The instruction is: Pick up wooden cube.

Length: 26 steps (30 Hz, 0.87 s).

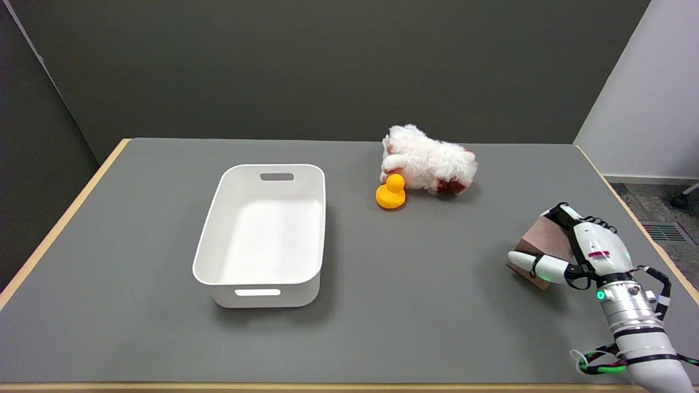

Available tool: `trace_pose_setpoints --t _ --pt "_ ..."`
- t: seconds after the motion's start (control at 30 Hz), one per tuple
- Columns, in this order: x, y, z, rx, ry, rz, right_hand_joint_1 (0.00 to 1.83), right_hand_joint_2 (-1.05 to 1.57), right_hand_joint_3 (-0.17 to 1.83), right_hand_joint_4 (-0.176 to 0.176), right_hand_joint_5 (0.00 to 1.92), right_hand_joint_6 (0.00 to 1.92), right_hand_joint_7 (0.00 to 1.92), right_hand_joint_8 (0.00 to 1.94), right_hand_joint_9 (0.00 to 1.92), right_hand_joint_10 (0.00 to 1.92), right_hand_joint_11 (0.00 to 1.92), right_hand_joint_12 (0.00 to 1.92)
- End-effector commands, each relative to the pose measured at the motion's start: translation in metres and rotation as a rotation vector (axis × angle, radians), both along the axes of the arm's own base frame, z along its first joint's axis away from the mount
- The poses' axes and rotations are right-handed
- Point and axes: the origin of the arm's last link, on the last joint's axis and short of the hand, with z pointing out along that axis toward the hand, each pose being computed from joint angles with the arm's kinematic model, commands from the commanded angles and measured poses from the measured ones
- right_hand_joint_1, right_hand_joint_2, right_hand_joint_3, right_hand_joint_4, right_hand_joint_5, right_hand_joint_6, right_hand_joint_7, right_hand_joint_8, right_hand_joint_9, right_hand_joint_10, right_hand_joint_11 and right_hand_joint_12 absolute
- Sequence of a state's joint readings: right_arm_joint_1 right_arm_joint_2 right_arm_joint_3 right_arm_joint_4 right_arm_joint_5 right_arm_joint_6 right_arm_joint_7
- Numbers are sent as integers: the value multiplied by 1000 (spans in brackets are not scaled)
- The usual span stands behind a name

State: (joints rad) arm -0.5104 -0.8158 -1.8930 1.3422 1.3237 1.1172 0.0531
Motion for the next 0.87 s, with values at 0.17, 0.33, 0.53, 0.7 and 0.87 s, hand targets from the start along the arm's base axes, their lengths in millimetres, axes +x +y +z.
trace_pose_setpoints --t 0.17,0.33,0.53,0.7,0.87 --pt "61 -46 -20 109 4 208 1190 1243 84 -176 512 1436 844 1448 881 1347 804 1921" --pt "92 -66 -33 178 31 310 1190 1238 96 -176 512 1435 843 1450 884 1360 799 1921" --pt "138 -101 -65 309 82 452 1185 1208 175 -176 499 1456 835 1472 858 1459 817 1921" --pt "151 -141 -107 413 51 459 1189 1243 91 -176 506 1436 840 1452 891 1356 774 1921" --pt "156 -182 -157 506 32 453 1181 1222 163 -176 481 1471 825 1483 855 1458 798 1921"
